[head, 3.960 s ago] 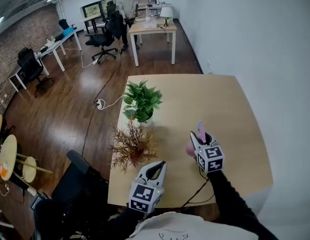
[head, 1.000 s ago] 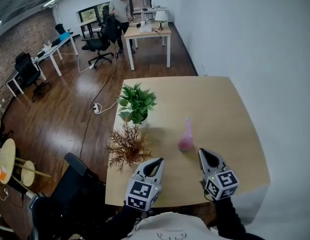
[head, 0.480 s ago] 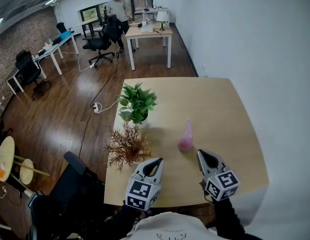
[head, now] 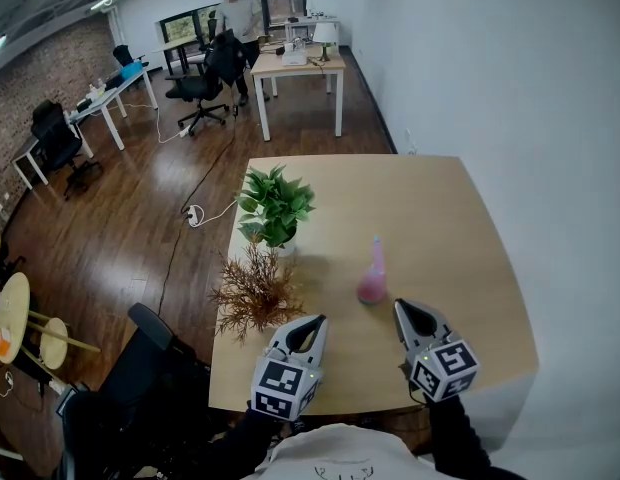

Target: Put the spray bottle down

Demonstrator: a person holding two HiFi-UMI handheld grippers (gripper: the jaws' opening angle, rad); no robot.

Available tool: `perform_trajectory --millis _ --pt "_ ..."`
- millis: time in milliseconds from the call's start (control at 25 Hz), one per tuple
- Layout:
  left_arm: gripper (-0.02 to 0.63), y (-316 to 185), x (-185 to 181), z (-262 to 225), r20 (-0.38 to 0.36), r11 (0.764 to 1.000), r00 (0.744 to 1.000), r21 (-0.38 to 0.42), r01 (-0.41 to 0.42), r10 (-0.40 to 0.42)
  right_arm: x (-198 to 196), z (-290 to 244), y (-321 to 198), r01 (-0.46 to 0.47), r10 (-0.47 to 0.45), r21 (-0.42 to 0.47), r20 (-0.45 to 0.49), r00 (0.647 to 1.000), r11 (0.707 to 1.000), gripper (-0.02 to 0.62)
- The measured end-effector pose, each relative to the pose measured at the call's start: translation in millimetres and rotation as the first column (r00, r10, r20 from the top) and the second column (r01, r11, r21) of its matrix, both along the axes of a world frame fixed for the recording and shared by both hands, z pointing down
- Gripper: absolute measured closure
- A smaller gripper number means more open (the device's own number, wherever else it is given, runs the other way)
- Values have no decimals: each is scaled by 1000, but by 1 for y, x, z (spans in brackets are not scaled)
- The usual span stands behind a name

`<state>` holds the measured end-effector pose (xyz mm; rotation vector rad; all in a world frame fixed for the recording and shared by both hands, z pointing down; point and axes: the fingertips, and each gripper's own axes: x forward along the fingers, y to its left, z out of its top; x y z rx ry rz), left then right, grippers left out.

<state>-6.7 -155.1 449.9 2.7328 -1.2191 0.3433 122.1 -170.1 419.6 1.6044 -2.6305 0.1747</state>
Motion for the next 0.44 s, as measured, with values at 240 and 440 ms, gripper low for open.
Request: perform_trajectory --millis 240,440 --pt "614 -1 0 2 1 1000 1000 -2 0 0 0 2 -1 -2 2 -3 -1 1000 1000 620" --pt "614 -1 0 2 2 1000 1000 -5 0 0 0 1 -1 -2 2 -6 -2 1000 1000 620"
